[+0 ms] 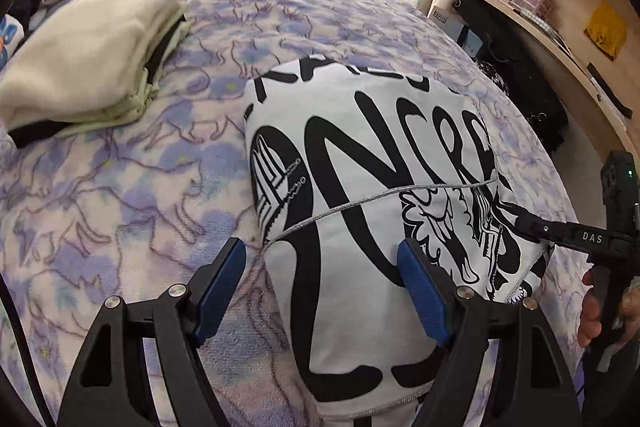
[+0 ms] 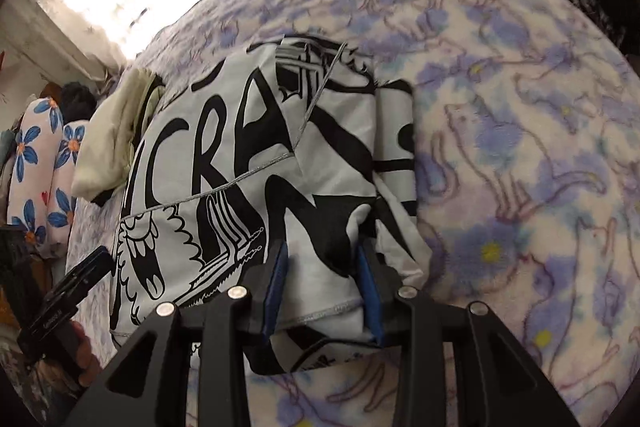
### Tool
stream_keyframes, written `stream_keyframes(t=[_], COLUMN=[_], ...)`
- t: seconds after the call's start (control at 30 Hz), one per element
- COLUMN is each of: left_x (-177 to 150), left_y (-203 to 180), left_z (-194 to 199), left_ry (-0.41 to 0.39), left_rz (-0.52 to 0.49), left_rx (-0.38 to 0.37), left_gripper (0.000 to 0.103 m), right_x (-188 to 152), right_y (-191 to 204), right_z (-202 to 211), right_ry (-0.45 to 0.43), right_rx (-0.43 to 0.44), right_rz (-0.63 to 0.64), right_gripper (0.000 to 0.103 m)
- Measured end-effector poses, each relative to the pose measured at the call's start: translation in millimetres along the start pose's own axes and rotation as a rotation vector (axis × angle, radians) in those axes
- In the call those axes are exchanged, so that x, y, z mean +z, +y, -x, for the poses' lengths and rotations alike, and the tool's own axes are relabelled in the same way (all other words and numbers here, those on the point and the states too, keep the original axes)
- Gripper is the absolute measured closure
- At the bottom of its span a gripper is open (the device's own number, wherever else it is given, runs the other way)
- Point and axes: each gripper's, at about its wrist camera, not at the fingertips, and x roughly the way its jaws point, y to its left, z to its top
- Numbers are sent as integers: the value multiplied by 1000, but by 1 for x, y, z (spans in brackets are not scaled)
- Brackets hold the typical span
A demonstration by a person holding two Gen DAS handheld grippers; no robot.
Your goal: Fold large clothes
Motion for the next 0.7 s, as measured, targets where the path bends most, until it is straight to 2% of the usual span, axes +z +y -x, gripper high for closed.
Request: stream_keyframes(t=[0.07, 0.13, 0.17, 0.3, 0.33, 0.37, 0.43, 0.5, 0.6, 0.63, 0.7], left_x=[-2, 1, 2, 7, 7, 5, 0, -8, -16, -16, -11], left_y=[-1, -5, -6, -15, -16, -19, -22, -29, -42, -44, -45], left_z=[-2, -7, -8, -8, -8, -9, -14, -23, -21, -19, -12], left_ry=[-21, -32, -32, -37, -40, -48, -53, -49, -84, -85, -70], left_rz=[1, -7, -7, -30, -39, -55, -73, -104, -172, -176, -178], left_rx=[-10, -2, -4, -13, -14, -15, -9, 36, 108, 108, 61], left_gripper=[26, 26, 26, 27, 27, 27, 29, 29, 29, 29, 29], right_x=[1, -1, -2, -13, -19, -23, -34, -41, -41, -38, -29], right_y=[3, 9, 11, 6, 2, 0, -8, -17, -17, -13, -6], right_z=[-1, 2, 9, 56, 61, 59, 33, 13, 18, 23, 34], right_ry=[-12, -36, -59, -221, -240, -242, -181, -145, -157, -160, -163], right_rx=[9, -10, -14, 20, 19, 3, -52, -72, -68, -65, -30], right_rz=[25, 75, 92, 99, 90, 92, 91, 79, 57, 64, 78], right_gripper=[70, 82, 83, 87, 87, 87, 88, 87, 87, 85, 83])
